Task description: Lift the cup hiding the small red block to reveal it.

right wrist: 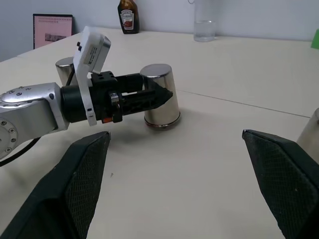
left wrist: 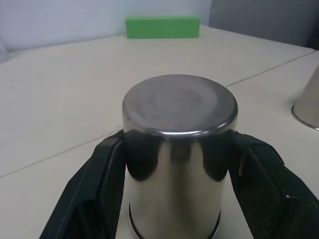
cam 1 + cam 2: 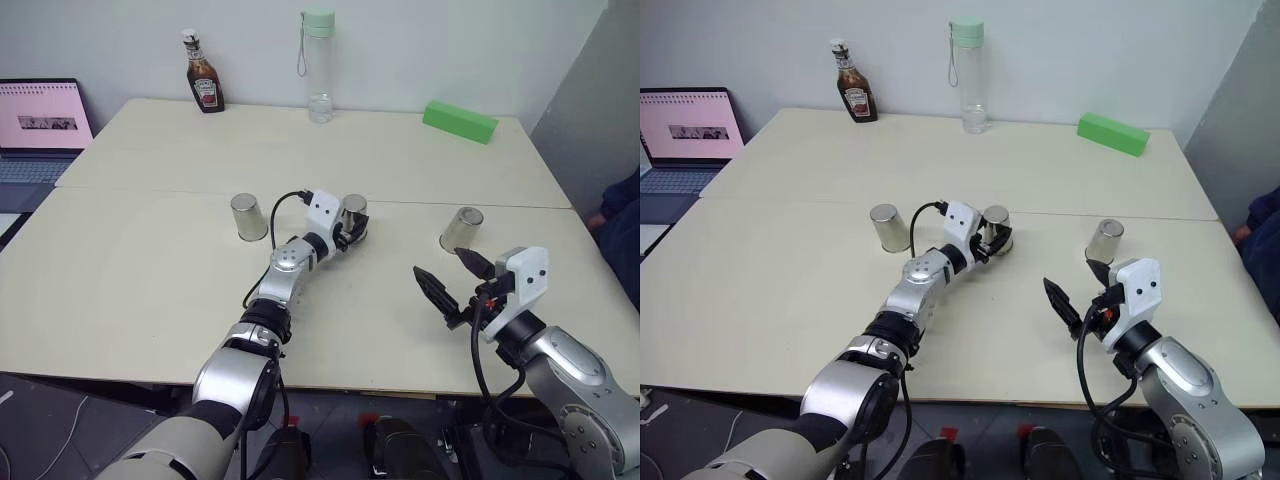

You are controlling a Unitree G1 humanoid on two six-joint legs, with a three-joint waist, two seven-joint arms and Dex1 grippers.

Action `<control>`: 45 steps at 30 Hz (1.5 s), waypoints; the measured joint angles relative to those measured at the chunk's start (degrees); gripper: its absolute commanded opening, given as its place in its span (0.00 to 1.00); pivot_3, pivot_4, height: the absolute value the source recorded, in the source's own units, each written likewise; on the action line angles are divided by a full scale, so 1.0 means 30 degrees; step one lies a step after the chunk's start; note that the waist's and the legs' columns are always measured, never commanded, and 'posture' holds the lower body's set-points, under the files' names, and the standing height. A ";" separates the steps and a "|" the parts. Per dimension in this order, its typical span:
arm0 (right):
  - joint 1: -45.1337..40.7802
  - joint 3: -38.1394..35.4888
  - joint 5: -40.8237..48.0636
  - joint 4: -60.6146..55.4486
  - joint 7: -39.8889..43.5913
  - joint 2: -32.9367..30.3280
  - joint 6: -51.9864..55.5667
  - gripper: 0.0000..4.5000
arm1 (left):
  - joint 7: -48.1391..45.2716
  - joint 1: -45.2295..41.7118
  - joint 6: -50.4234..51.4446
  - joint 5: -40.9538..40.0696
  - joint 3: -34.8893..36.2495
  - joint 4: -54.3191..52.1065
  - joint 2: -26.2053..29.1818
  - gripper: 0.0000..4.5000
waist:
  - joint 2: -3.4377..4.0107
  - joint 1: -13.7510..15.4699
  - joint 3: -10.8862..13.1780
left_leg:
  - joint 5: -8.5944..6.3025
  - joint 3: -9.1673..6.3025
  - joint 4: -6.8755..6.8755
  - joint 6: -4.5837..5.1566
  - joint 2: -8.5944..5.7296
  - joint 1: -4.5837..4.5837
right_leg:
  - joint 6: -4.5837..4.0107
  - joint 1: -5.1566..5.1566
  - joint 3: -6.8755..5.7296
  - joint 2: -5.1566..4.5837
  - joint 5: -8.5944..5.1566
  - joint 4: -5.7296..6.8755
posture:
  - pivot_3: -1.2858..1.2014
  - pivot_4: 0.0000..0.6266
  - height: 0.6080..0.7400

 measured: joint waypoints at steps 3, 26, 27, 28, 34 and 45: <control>0.0088 -0.0001 0.0044 -0.0001 0.0049 -0.0011 -0.0018 1.00 | 0.0456 0.0599 0.1405 -0.0125 0.0118 -0.3621 0.0127 0.60 | 0.0000 -0.0022 0.0000 | 0.0000 -0.0002 -0.0001 -0.0001 0.0004 -0.0011 | -0.0001 -0.0006 0.0007 -0.0023 0.0000 -0.0002 | 0.52 0.24 1.00; -0.0620 0.0643 0.0220 0.0873 0.0757 -0.0058 -0.0376 1.00 | 0.1853 0.7441 0.8603 -0.0678 0.1310 -1.2980 0.2329 0.73 | 0.0056 0.0199 -0.0038 | 0.0027 0.0018 0.0054 0.0028 -0.0031 0.0030 | 0.0060 0.0032 0.0030 -0.0056 0.0046 0.0025 | 0.52 0.24 1.00; -0.0611 0.0639 0.0225 0.0858 0.0738 -0.0058 -0.0371 1.00 | 0.1776 0.7348 0.8333 -0.0676 0.1308 -1.2666 0.2313 0.76 | 0.0056 0.0220 -0.0038 | 0.0026 0.0020 0.0049 0.0029 -0.0031 0.0032 | 0.0059 0.0031 0.0032 -0.0058 0.0046 0.0022 | 0.52 0.24 1.00; -0.0589 0.0627 0.0228 0.0823 0.0694 -0.0059 -0.0357 1.00 | 0.1672 0.7190 0.7921 -0.0666 0.1290 -1.2160 0.2282 0.81 | 0.0057 0.0274 -0.0038 | 0.0027 0.0019 0.0048 0.0029 -0.0029 0.0033 | 0.0058 0.0031 0.0031 -0.0063 0.0046 0.0022 | 0.52 0.24 1.00; -0.0142 0.0259 0.0320 0.0394 0.0364 -0.0062 -0.0342 1.00 | 0.1589 0.7064 0.7368 -0.0672 0.1299 -1.1188 0.2260 1.00 | 0.0056 0.0322 -0.0038 | 0.0027 0.0018 0.0050 0.0029 -0.0020 0.0032 | 0.0058 0.0029 0.0032 -0.0086 0.0047 0.0026 | 0.52 0.24 1.00; 0.0403 0.0049 0.0593 0.0475 0.0803 -0.0470 -0.0391 1.00 | 0.1010 1.0728 1.1760 -0.1494 0.1671 -1.8401 0.4441 1.00 | 0.0058 0.0282 -0.0039 | 0.0026 0.0026 0.0035 0.0028 0.0011 0.0045 | 0.0052 0.0027 0.0040 -0.0095 0.0044 0.0019 | 0.52 0.24 1.00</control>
